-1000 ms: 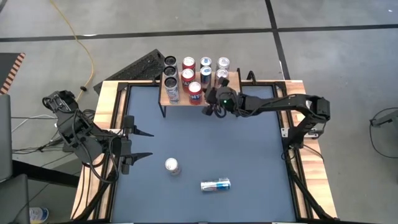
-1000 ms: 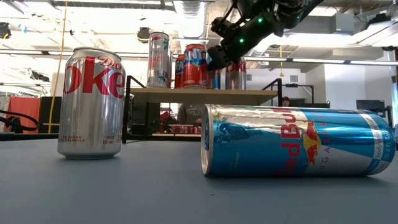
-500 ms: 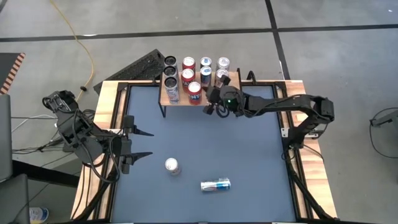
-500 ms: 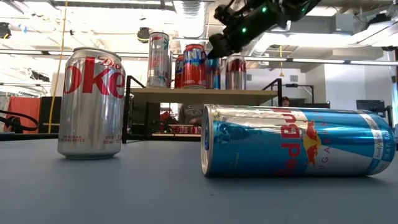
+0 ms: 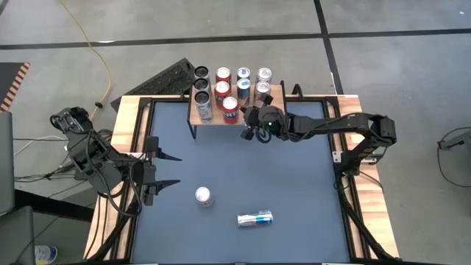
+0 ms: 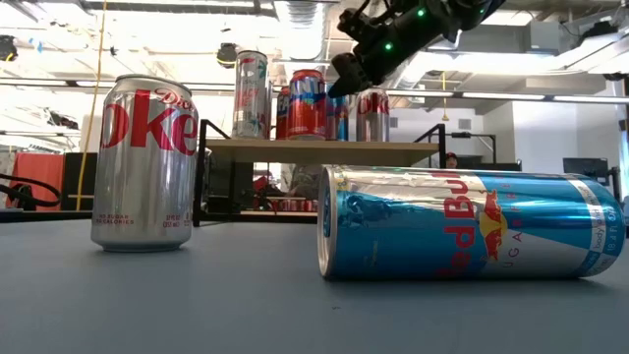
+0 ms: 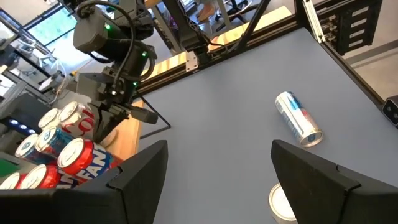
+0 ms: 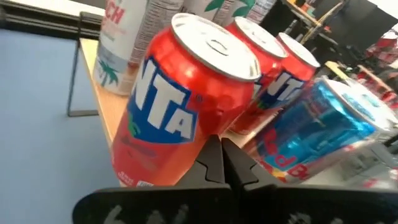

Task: Place canned beverage on shelf
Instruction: Adjust the orange soda can

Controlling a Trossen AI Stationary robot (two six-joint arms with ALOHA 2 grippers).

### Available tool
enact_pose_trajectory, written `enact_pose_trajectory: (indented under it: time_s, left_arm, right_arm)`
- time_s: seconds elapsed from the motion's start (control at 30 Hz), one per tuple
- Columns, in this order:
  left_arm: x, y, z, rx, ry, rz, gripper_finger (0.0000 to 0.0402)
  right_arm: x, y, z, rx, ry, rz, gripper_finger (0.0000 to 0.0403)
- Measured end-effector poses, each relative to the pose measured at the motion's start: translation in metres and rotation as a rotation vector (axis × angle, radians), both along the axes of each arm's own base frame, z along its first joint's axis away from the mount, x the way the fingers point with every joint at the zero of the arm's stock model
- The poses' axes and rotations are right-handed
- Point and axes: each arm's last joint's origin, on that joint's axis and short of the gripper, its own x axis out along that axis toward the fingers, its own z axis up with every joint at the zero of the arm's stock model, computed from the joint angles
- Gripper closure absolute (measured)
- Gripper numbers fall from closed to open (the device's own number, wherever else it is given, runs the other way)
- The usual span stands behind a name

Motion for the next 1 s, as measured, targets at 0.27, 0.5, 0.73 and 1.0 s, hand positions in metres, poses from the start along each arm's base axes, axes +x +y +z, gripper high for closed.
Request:
enact_pose_trajectory:
  time_s: [0.27, 0.5, 0.73, 1.0]
  left_arm:
    - [0.000, 0.000, 0.000, 0.016, 0.001, -0.003, 0.0127]
    - [0.000, 0.000, 0.000, 0.016, 0.002, -0.003, 0.0127]
    - [0.000, 0.000, -0.001, 0.020, 0.007, -0.003, 0.0127]
    - [0.000, 0.000, -0.001, 0.023, 0.010, -0.003, 0.0127]
  right_arm:
    - [0.000, -0.007, 0.002, 0.004, -0.026, 0.004, 0.0403]
    - [-0.003, -0.018, 0.004, -0.002, -0.044, -0.030, 0.0403]
    - [0.001, 0.011, 0.004, 0.010, -0.031, 0.032, 0.0403]
    - [0.001, 0.008, 0.005, 0.002, -0.044, 0.020, 0.0403]
